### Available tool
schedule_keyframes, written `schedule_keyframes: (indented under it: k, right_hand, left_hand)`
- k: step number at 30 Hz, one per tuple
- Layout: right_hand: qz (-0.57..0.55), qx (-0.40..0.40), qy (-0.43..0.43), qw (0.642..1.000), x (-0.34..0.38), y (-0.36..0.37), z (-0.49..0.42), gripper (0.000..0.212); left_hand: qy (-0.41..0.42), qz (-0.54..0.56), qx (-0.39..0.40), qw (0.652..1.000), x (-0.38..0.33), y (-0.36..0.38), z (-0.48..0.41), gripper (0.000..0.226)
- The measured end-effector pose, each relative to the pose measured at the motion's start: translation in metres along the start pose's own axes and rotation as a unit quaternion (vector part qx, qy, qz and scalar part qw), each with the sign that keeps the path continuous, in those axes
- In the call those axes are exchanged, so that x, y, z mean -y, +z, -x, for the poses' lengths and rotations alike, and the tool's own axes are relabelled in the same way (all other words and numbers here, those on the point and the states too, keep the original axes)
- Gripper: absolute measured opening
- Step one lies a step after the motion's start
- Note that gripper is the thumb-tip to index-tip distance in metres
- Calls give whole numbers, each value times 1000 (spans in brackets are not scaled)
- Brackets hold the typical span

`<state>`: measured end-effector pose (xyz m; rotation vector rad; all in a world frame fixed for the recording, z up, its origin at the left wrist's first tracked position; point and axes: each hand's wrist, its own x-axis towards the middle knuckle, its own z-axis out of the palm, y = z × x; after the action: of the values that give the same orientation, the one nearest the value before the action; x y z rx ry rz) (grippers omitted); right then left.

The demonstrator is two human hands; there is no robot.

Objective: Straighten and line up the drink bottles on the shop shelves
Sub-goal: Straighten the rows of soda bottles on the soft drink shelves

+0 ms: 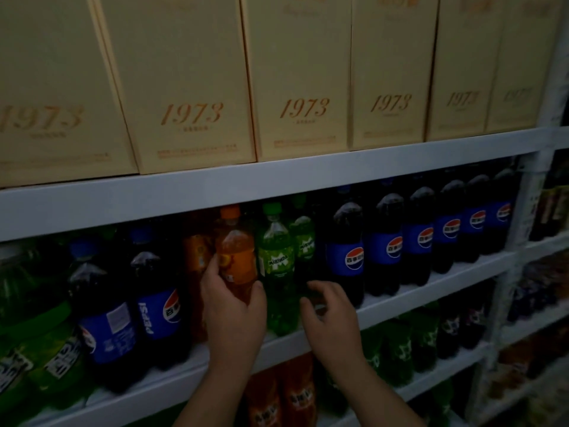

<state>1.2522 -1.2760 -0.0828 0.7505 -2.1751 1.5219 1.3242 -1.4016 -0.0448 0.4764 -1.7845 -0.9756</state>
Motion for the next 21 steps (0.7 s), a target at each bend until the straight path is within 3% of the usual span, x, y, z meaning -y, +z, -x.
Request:
schedule_keyframes:
  k: [7, 10, 13, 17, 21]
  right_hand:
    - [-11, -37, -109, 993, 32, -34, -62, 33]
    - [-45, 30, -86, 995, 51, -49, -97, 39]
    - [-99, 107, -17, 989, 67, -55, -121, 31]
    - [-76, 190, 26, 978, 77, -54, -140, 31]
    - [-57, 183, 43, 980, 76, -47, -146, 28]
  left_hand:
    - [38, -11, -34, 999, -9, 4, -5, 80]
    - [102, -59, -47, 992, -16, 5, -2, 76]
    - [169, -129, -72, 974, -21, 7, -2, 71]
    - [220, -210, -83, 949, -28, 15, -9, 59]
    - [251, -256, -74, 931, -35, 22, -14, 56]
